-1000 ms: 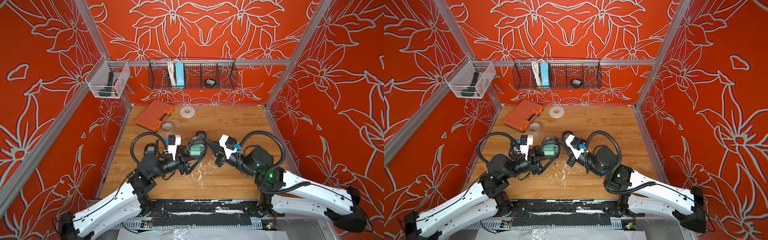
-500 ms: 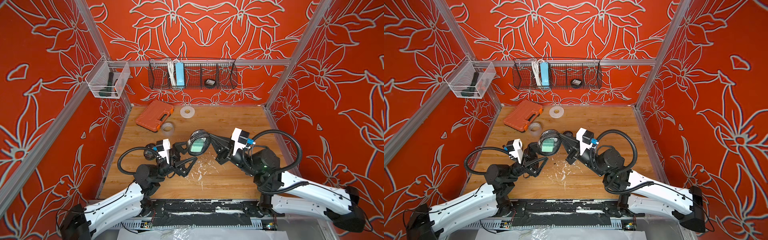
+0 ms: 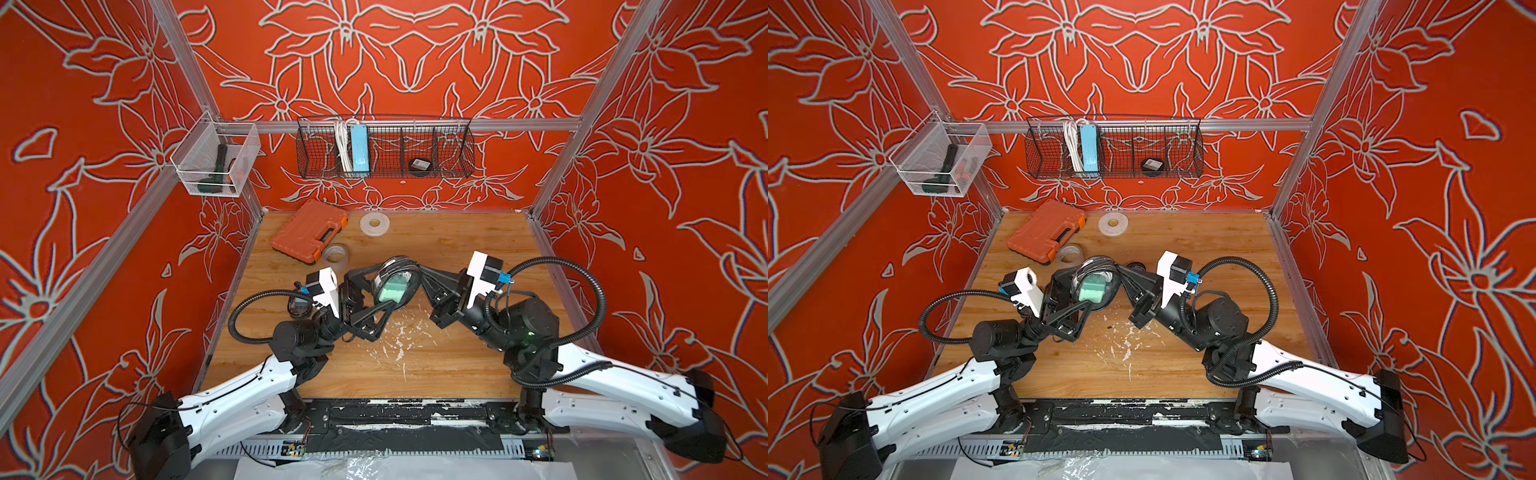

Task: Pack away charging kits
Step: Zip the zipper on the storage bag.

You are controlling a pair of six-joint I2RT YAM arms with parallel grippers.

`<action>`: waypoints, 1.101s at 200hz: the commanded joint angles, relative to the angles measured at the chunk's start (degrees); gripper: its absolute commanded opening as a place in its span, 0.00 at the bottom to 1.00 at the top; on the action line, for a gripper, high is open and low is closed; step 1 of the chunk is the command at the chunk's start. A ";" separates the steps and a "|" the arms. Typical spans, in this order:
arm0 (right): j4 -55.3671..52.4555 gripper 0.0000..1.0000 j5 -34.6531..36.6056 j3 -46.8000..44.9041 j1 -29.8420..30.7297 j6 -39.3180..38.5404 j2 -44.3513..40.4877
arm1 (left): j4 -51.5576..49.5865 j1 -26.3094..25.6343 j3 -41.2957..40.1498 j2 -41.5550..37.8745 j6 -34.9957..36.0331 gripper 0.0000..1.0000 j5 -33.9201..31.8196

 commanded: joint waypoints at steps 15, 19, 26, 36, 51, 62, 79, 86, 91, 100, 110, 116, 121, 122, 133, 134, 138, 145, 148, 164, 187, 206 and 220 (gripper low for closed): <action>5.64 0.00 -0.02 -1.10 -0.16 4.32 -0.27 | 3.36 -0.05 2.38 2.00 0.90 0.86 1.21; 5.77 0.00 0.06 -1.22 -0.16 4.52 -0.21 | 3.59 -0.05 2.38 2.24 0.93 0.85 1.21; 5.66 0.00 0.16 -1.07 -0.16 4.76 -0.19 | 3.71 -0.10 2.54 2.51 0.78 0.84 1.33; 4.81 0.00 -0.13 -0.44 -0.16 4.81 0.10 | 3.63 -0.05 2.97 2.93 0.75 0.81 1.51; 3.51 0.00 -0.48 0.35 -0.16 4.85 0.26 | 2.99 -0.05 3.87 3.36 0.84 0.70 2.48; 3.24 0.00 -0.70 0.45 -0.16 4.64 0.13 | 2.34 -0.05 4.36 3.43 0.89 0.60 3.00; 1.23 0.00 -0.61 0.87 -0.16 4.32 -0.18 | 0.60 -0.05 4.95 3.12 0.84 0.40 2.86; 0.22 0.00 -0.59 1.09 -0.20 3.76 -0.27 | -0.38 -0.05 5.20 2.97 0.75 0.33 2.57; -0.78 0.00 -0.47 1.29 -0.20 3.20 -0.35 | -1.62 -0.05 5.43 2.71 0.75 0.29 1.96; -3.24 0.00 0.18 1.86 -0.26 1.83 -0.78 | -4.55 -0.05 6.03 1.99 0.65 0.18 0.80; -6.04 0.00 1.91 2.19 -0.30 0.28 -1.64 | -8.28 -0.08 6.66 1.01 1.09 0.10 0.01; -7.27 0.00 2.73 2.19 -0.53 -0.63 -2.35 | -10.87 -0.05 7.08 0.31 1.36 0.08 -0.56; -8.56 0.00 3.04 2.42 -0.81 -1.52 -2.85 | -13.33 -0.05 7.51 -0.36 1.66 0.06 -1.16; -8.86 0.00 3.05 2.44 -0.88 -1.74 -3.01 | -13.87 -0.05 7.60 -0.48 1.70 0.05 -1.31; -13.02 0.00 3.13 3.67 -1.74 -3.70 -4.25 | -19.61 -0.05 8.42 -1.89 2.55 0.02 -2.35; -13.46 0.00 3.14 3.77 -1.83 -3.88 -4.37 | -20.08 -0.05 8.45 -2.03 2.63 0.02 -2.43; -14.78 0.00 3.14 4.21 -2.13 -4.64 -4.79 | -21.99 -0.05 8.63 -2.57 2.77 0.02 -2.62; -16.73 0.00 3.08 4.78 -2.63 -5.60 -5.24 | -25.10 -0.05 8.96 -3.53 3.10 0.01 -2.80; -17.49 0.00 2.81 5.11 -2.89 -6.03 -5.49 | -26.51 -0.05 9.12 -3.91 3.25 0.01 -2.71; -22.41 0.00 0.58 7.37 -4.63 -7.99 -5.59 | -32.53 -0.05 9.81 -5.63 3.51 0.00 -0.82; -26.72 0.00 1.16 9.37 -6.18 -11.09 -5.00 | -45.06 -0.05 13.62 -7.14 3.11 0.00 1.47; -28.84 0.00 3.18 10.22 -7.50 -14.00 -4.47 | -56.93 -0.05 18.00 -7.54 2.97 0.00 0.99; -30.15 0.00 2.72 10.95 -8.76 -16.13 -3.97 | -64.08 -0.05 20.81 -7.05 3.40 0.00 1.27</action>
